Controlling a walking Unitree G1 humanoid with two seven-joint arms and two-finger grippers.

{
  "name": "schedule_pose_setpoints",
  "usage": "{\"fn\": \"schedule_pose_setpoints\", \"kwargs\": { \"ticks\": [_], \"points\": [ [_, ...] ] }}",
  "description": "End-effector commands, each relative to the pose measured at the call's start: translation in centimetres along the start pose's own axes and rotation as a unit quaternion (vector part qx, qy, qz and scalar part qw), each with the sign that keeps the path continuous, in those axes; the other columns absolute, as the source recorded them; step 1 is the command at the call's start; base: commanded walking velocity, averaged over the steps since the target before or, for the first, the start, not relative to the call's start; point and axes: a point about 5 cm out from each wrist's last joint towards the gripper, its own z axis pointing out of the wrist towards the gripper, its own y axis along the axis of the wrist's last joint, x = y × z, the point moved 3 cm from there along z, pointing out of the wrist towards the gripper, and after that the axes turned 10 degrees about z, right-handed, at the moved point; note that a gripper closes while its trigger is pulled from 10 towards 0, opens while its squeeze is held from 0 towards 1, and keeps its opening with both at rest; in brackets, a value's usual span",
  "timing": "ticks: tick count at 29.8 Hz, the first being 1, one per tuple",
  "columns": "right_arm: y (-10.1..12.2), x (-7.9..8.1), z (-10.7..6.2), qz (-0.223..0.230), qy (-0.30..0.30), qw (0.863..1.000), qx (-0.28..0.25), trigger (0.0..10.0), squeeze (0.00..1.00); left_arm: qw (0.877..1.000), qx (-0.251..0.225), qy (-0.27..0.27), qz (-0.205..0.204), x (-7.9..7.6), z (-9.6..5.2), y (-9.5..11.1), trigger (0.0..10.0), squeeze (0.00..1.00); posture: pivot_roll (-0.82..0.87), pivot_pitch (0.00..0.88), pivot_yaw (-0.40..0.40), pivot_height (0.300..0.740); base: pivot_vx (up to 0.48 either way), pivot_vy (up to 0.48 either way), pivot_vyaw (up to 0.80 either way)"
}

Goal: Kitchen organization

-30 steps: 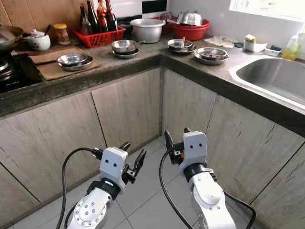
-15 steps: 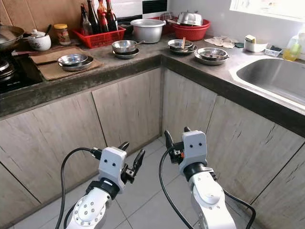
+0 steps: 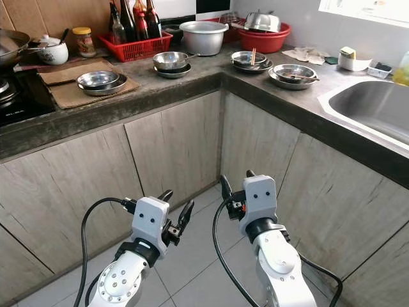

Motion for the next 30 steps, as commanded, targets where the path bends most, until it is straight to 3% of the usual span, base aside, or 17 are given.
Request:
{"fn": "schedule_pose_setpoints", "kwargs": {
  "ticks": [1, 20, 30],
  "points": [
    [0.15, 0.61, 0.21, 0.004, 0.009, 1.0, -0.004, 10.0, 0.0, 1.0, 0.004, 0.001, 0.005, 0.19, -0.15, -0.29, 10.0, 0.0, 0.0, 0.0, -0.05, 0.74, 0.334, 0.0, 0.8],
    [0.53, 0.3, 0.72, 0.0, 0.008, 1.0, -0.011, 10.0, 0.0, 1.0, 0.003, 0.001, 0.006, 0.25, -0.11, -0.34, 10.0, 0.0, 0.01, 0.0, -0.051, 0.74, 0.338, 0.0, 0.8],
    [0.89, -0.18, 1.06, 0.0, -0.007, 1.0, -0.02, 10.0, 0.0, 1.0, 0.002, 0.004, 0.006, 0.4, 0.04, -0.26, 10.0, 0.0, 0.01, 0.0, -0.055, 0.74, 0.34, 0.0, 0.0]
  ]
}}
